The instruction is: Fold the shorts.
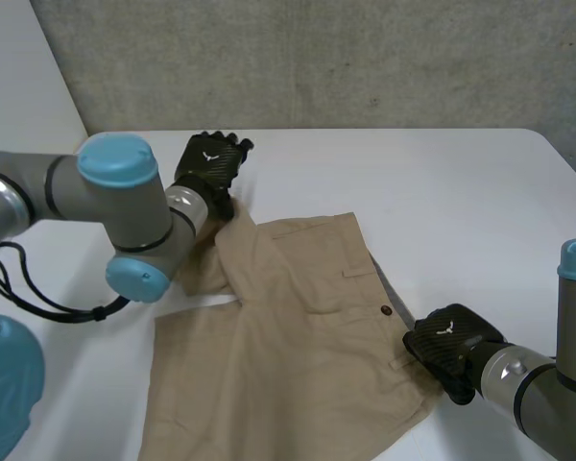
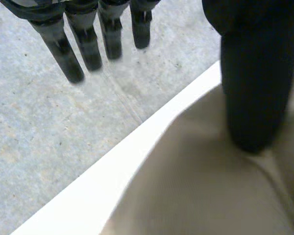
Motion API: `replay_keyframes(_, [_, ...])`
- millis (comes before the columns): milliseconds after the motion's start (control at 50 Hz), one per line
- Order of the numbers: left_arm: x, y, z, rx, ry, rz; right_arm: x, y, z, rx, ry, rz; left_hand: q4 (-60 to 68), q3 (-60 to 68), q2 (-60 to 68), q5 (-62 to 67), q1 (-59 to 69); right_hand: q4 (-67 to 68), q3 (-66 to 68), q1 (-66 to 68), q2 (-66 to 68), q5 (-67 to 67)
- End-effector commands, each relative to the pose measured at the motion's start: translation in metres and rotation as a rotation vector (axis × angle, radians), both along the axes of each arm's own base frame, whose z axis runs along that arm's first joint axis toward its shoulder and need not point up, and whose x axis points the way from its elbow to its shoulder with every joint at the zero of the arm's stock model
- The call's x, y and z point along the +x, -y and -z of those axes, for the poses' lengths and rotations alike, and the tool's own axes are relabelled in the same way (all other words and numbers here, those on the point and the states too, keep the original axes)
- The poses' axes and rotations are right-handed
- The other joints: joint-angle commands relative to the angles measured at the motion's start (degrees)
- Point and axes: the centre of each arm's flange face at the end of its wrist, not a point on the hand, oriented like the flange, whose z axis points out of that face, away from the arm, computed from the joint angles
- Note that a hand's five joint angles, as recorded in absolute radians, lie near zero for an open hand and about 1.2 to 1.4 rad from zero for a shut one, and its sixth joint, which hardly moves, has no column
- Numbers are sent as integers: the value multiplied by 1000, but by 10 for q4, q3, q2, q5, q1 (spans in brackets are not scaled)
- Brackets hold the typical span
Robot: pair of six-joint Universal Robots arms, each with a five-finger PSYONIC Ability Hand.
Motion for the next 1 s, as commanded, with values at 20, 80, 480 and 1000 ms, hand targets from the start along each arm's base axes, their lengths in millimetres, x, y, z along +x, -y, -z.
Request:
replay_keyframes(20, [7,-9,-10,1,-29,-6,0,0,2,7,-1,-2,-50,-56,-52,-54,-14,117,122,238,124,135])
replay_keyframes(80, [17,-29,-39,5,-77,-7,0,0,2,5,-2,-1,-50,-56,-52,-54,-14,117,122,238,124,135])
replay_keyframes(480, [116,-108,-16,563,-253,-234,2,-5,4,12,-4,-16,4,-2,2,0,40,117,122,238,124,135])
replay_keyframes(1000, [129,-113,11,591,-244,-257,6,4,4,-14,66,31,120,114,118,116,156,117,122,238,124,135])
